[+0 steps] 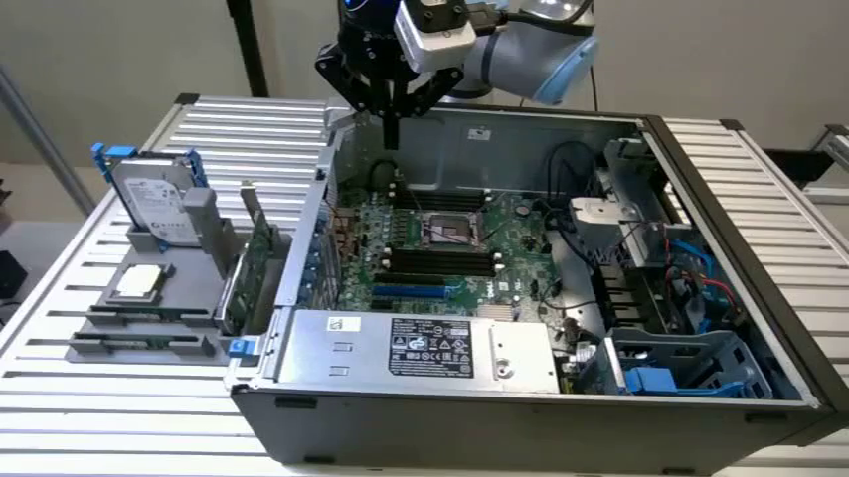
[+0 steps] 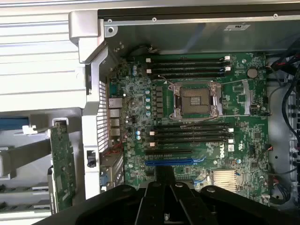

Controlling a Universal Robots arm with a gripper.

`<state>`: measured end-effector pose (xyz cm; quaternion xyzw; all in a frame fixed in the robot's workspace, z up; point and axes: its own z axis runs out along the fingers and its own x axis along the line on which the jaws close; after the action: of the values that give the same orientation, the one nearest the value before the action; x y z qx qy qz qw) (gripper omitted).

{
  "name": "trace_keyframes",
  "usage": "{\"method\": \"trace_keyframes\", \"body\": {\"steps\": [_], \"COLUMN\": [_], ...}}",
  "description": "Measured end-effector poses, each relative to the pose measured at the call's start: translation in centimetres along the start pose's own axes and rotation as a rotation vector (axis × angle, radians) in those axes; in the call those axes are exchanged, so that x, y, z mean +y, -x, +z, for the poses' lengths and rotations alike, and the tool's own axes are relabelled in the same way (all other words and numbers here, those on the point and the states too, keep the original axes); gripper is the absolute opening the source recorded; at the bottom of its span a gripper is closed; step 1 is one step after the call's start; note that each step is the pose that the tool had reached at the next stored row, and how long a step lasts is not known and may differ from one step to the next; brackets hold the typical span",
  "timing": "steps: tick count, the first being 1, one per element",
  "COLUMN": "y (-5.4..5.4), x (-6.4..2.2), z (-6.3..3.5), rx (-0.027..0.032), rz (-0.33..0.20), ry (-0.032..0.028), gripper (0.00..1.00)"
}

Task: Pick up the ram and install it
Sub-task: 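Reach for the ram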

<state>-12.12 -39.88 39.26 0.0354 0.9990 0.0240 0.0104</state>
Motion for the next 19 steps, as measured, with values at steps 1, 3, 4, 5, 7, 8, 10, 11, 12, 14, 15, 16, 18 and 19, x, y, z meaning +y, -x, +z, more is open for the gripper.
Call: {"method": "trace_keyframes", "body": {"steps": [1,3,4,5,7,8,10,11,12,14,15,16,18,19], "y": [0.0,-0.1,-0.2,-0.4,-1.1,-1.6,-3.1,-3.6,-4.5,-6.2,-6.6,-7.5,-8.5,-9.0], "x": [0.00,-0.10,-0.20,-0.35,-0.68,-0.87,-1.51,-1.70,-2.04,-2.74,-2.93,-3.30,-3.71,-3.90], "z": [0.00,-0.02,-0.02,-0.03,-0.05,-0.07,-0.14,-0.15,-0.19,-0.25,-0.26,-0.27,-0.27,-0.27], "rx": [0.0000,0.0002,0.0001,0.0001,0.0001,0.0000,0.0001,0.0000,0.0000,0.0001,0.0000,0.0000,0.0000,0.0001], "rz": [0.000,0.000,0.000,0.000,0.000,0.000,0.000,0.000,0.000,0.000,0.000,0.000,0.000,0.000], "ry": [0.0000,-0.0002,-0.0002,0.0000,0.0000,0.0000,0.0000,0.0000,0.0000,0.0000,0.0000,0.0000,0.0000,0.0000], "gripper": [0.00,0.00,0.00,0.00,0.00,0.00,0.00,0.00,0.00,0.00,0.00,0.00,0.00,0.00]}}
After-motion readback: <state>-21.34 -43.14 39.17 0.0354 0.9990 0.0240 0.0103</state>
